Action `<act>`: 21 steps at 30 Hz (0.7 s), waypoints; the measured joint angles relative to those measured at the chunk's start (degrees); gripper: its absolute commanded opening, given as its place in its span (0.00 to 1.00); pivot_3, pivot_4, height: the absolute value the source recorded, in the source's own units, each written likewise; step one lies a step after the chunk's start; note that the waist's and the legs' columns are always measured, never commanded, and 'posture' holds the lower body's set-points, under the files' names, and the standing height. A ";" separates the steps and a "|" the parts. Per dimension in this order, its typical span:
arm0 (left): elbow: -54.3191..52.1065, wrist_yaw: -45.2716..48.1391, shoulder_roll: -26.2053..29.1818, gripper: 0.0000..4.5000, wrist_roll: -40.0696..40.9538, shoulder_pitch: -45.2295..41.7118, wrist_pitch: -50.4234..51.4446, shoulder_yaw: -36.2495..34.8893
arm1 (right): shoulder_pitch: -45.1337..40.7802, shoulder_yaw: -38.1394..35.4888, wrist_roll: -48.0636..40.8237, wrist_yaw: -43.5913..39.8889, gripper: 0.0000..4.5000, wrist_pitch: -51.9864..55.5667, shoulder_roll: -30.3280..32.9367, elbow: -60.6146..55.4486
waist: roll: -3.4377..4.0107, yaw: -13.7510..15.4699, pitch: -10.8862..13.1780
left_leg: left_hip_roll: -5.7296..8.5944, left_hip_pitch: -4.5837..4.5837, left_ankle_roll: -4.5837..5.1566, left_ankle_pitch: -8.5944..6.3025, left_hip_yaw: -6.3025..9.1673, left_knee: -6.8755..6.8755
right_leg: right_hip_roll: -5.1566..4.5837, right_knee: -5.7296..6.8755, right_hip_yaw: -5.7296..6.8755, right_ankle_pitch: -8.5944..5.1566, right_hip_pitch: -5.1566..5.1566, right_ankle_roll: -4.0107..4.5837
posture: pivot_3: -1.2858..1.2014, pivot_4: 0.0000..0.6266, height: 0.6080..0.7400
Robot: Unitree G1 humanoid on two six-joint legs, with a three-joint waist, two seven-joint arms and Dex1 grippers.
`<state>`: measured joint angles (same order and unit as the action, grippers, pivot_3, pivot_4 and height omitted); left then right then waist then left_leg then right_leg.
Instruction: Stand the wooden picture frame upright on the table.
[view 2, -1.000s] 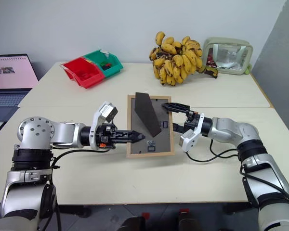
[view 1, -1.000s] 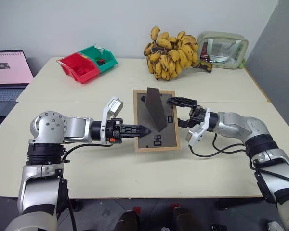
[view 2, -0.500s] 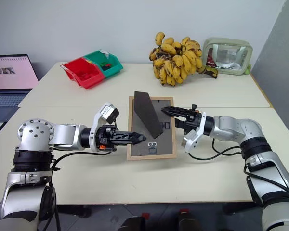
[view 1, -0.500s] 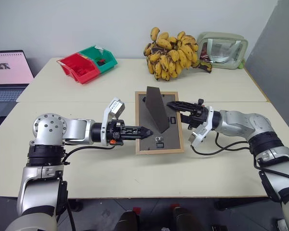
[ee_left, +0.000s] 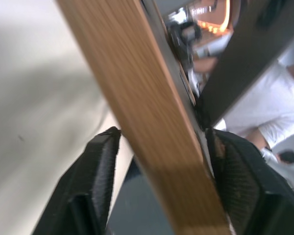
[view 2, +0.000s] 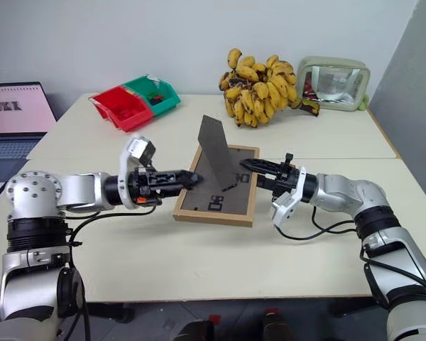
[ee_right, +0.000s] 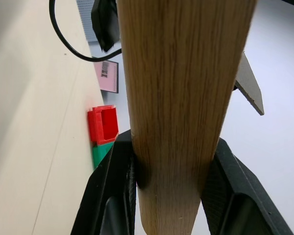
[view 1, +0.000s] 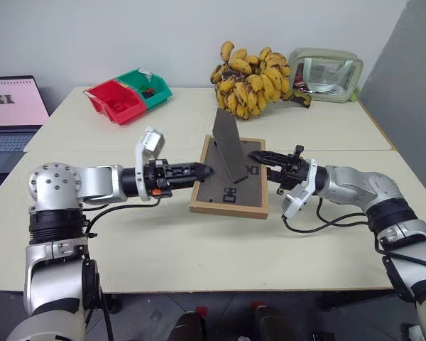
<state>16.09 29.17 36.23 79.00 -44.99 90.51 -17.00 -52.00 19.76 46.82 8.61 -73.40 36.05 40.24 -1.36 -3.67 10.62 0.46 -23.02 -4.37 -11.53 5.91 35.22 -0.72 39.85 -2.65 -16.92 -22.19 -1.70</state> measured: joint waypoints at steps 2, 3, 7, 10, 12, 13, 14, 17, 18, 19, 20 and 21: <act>-0.10 -2.55 -0.03 0.93 1.42 0.57 0.13 -2.29 | 0.18 0.01 -1.44 -0.78 0.30 0.01 -0.02 0.06 | 0.00 -0.05 0.00 | -0.01 0.01 0.00 0.00 -0.01 0.00 | 0.00 0.01 -0.01 0.00 0.00 0.00 | 0.52 0.24 1.00; -0.69 -3.61 -0.04 0.97 2.13 1.22 0.14 -3.13 | 0.32 0.01 -2.14 -1.23 0.30 0.01 -0.06 0.13 | 0.00 -0.08 0.00 | -0.02 0.01 0.00 0.00 -0.01 0.00 | -0.01 0.01 -0.01 0.00 0.00 0.00 | 0.52 0.24 1.00; -5.87 -7.58 0.04 1.00 3.50 5.08 -1.32 -5.78 | 1.06 0.55 -6.70 -4.50 0.30 0.40 -0.65 1.41 | 0.00 -0.13 0.00 | -0.05 0.02 0.00 0.00 -0.02 0.00 | -0.09 0.03 -0.03 0.00 0.01 0.00 | 0.52 0.24 1.00; -19.33 -10.11 4.23 1.00 -4.98 12.26 -10.12 -6.22 | 2.58 2.06 -21.31 -16.97 0.30 7.71 -4.35 3.29 | -0.11 -1.04 -0.02 | -0.15 0.12 0.00 0.00 -0.06 -0.06 | -0.23 0.01 -0.09 0.01 0.08 0.02 | 0.52 0.24 1.00; -27.03 -12.51 5.15 1.00 -12.47 17.26 -16.09 -5.50 | 3.69 0.48 -35.33 -27.43 0.30 18.92 -8.84 3.07 | -0.10 -1.30 -0.02 | -0.15 0.20 0.00 0.00 -0.12 -0.10 | -0.24 0.07 -0.15 0.01 0.13 0.02 | 0.52 0.24 1.00; -30.24 -13.44 5.13 1.00 -15.35 19.16 -18.66 -4.82 | 3.68 -0.53 -40.97 -32.41 0.30 24.86 -10.50 2.61 | -0.11 -1.17 -0.02 | -0.14 0.15 0.00 0.00 -0.02 -0.08 | -0.24 0.05 -0.04 0.02 0.13 0.03 | 0.52 0.24 1.00; -33.68 -13.70 5.37 1.00 -18.70 21.49 -21.76 -3.90 | 3.52 -1.83 -46.28 -37.20 0.30 31.18 -12.22 1.83 | -0.11 -0.99 -0.02 | -0.12 0.13 0.04 -0.02 0.02 -0.05 | -0.24 0.04 0.00 0.02 0.15 0.03 | 0.52 0.24 1.00; -40.85 -13.53 6.08 1.00 -25.58 25.83 -28.21 -1.10 | 1.50 -5.52 -56.43 -47.77 0.30 47.72 -15.79 1.22 | -0.11 -0.56 -0.02 | -0.08 0.11 0.17 -0.10 0.04 -0.05 | -0.25 0.03 0.04 0.01 0.15 0.03 | 0.52 0.24 1.00; -42.30 -13.43 6.04 1.00 -26.92 26.51 -29.73 -0.62 | 0.75 -6.38 -58.58 -50.15 0.30 52.32 -16.62 1.19 | -0.11 -0.36 -0.02 | -0.07 0.12 0.18 -0.10 0.03 -0.05 | -0.25 0.03 0.04 0.01 0.15 0.03 | 0.52 0.24 1.00; -43.56 -13.42 5.91 1.00 -28.13 27.19 -31.25 -0.24 | 0.08 -7.37 -60.77 -52.89 0.30 56.97 -17.53 1.22 | -0.11 -0.01 -0.02 | -0.07 0.11 0.19 -0.11 0.05 -0.06 | -0.25 0.01 0.06 0.01 0.15 0.03 | 0.52 0.24 1.00; -44.79 -13.69 4.78 1.00 -29.16 28.06 -32.76 -0.30 | -1.00 -8.25 -62.88 -56.11 0.30 62.05 -18.59 2.03 | -0.10 0.28 -0.02 | -0.06 0.12 0.19 -0.11 0.02 -0.06 | -0.25 0.01 0.05 0.01 0.15 0.03 | 0.52 0.24 1.00; -46.01 -13.92 3.20 1.00 -29.76 28.86 -33.95 -0.03 | -1.91 -8.75 -64.37 -59.02 0.30 66.38 -19.41 2.78 | -0.10 0.41 -0.02 | -0.06 0.11 0.19 -0.11 0.02 -0.06 | -0.25 -0.01 0.06 0.01 0.15 0.03 | 0.52 0.24 1.00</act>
<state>-29.93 15.25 39.43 49.24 -16.13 56.56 -17.02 -53.92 11.01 -17.55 -50.41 -7.03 16.64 43.02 -1.46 -3.26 10.60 0.40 -22.91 -4.17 -11.65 5.93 35.16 -0.97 39.84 -2.60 -16.91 -22.05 -1.67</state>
